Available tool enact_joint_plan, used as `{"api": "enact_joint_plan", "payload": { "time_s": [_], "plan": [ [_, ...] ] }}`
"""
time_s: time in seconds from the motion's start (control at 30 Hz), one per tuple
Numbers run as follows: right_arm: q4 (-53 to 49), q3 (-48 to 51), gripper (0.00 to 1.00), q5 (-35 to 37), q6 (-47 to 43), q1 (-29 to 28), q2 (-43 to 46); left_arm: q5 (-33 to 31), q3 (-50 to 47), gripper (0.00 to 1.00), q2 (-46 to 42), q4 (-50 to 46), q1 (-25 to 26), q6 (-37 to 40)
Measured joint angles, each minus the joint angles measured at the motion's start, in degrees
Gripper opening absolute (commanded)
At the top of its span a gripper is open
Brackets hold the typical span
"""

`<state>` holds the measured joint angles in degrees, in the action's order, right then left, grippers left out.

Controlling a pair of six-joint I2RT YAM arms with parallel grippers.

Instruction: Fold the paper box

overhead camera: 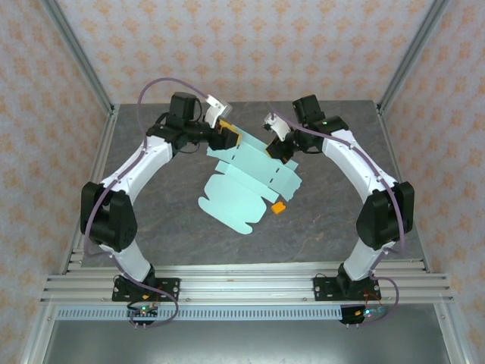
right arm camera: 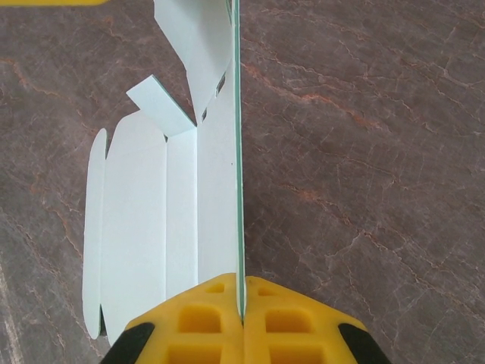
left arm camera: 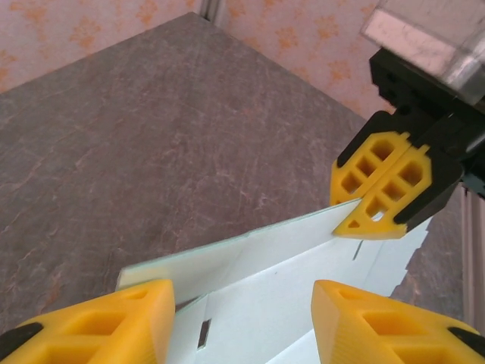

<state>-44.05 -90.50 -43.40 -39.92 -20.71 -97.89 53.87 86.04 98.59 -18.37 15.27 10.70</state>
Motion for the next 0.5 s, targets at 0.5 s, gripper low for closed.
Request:
{"api": "enact_joint_plan", "payload": {
  "time_s": [0.5],
  "plan": [
    [-1.49, -0.02, 0.00, -0.15, -0.04, -0.04, 0.02, 1.70, 7.80, 0.56, 3.32, -10.64, -1.20, 5.79]
  ]
}}
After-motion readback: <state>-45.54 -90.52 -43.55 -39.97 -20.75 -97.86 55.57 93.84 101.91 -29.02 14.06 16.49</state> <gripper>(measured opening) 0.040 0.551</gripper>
